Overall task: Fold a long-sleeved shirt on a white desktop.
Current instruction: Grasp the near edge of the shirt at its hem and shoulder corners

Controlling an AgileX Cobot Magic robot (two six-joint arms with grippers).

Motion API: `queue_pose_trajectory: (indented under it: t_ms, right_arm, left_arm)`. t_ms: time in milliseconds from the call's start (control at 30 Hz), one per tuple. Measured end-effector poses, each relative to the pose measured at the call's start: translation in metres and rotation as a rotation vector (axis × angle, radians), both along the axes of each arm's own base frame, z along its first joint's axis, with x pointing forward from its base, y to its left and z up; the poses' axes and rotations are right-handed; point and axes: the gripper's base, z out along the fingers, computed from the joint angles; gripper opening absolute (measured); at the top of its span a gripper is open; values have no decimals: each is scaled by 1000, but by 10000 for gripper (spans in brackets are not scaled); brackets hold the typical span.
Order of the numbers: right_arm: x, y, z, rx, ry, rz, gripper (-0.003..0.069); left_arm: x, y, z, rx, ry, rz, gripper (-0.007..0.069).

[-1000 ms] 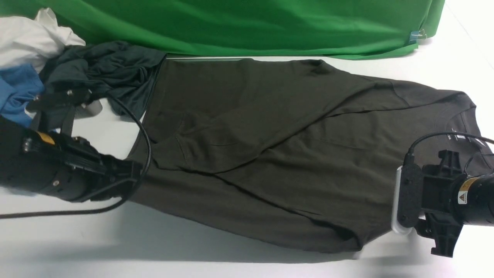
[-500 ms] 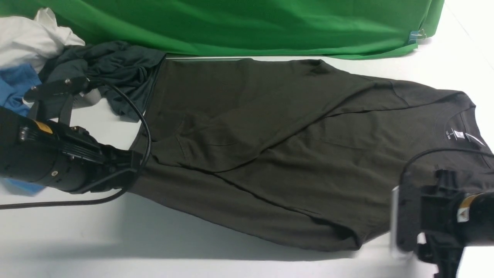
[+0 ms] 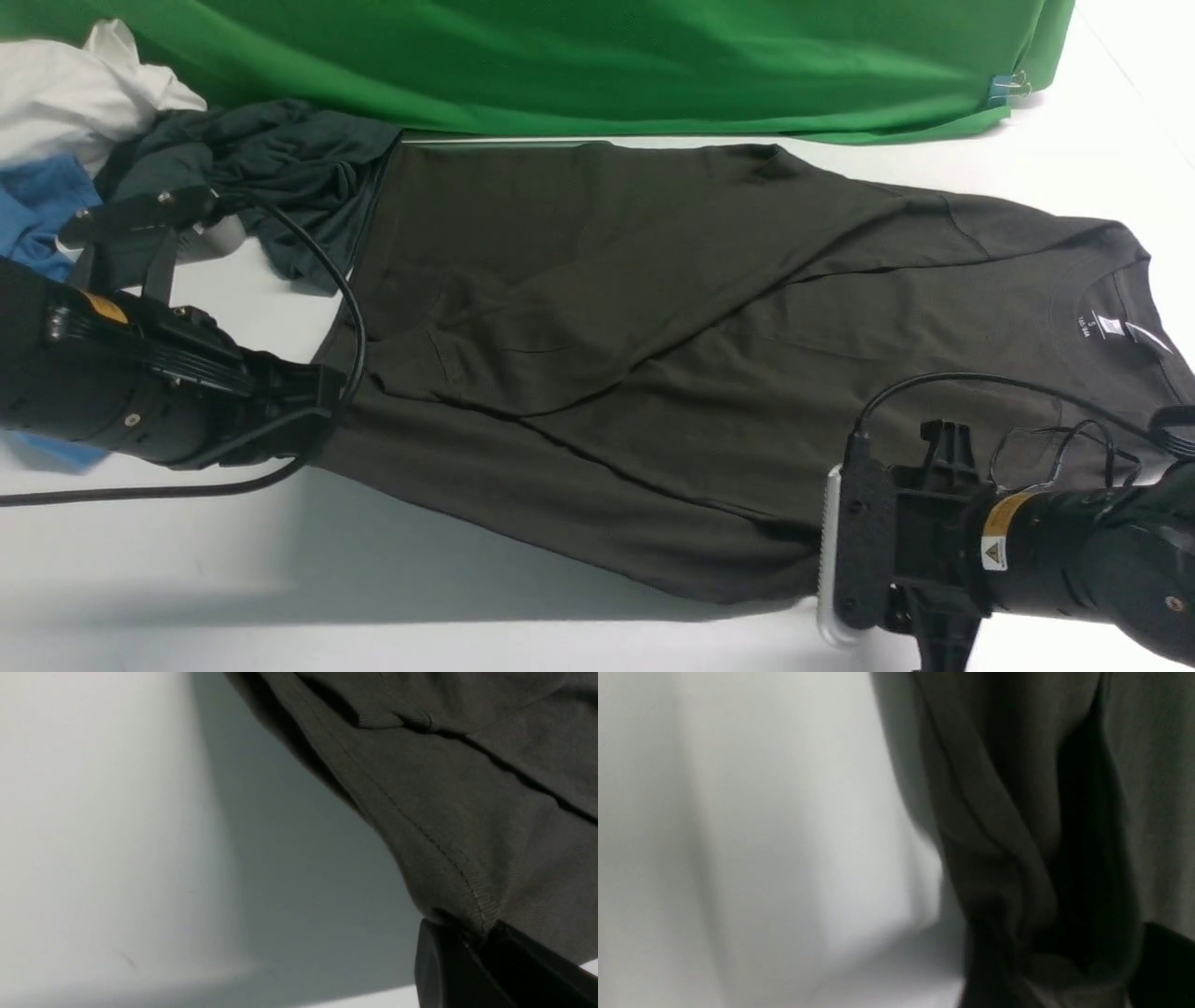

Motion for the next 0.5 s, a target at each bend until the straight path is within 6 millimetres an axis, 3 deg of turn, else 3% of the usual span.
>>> queue_pose_trajectory:
  t_ms: [67,100,200,367,500]
  right_arm:
    - [0,0,-1,2,10,-10,316]
    - [-2,-1,-2,-6,29,-12,199]
    - [-4,-2,0,-23,51,-8,72]
    - [-16,-9,8,-70,132,-11,54]
    - [-34,-19,28,-90,219,-62,54]
  left_arm:
    - [0,0,0,0,0,0,43]
    - [0,0,0,1,-1,-2,43]
    - [0,0,0,2,-1,-3,43]
    - [-2,0,-1,4,20,-19,43]
    - [-8,-2,-1,-2,62,-47,43]
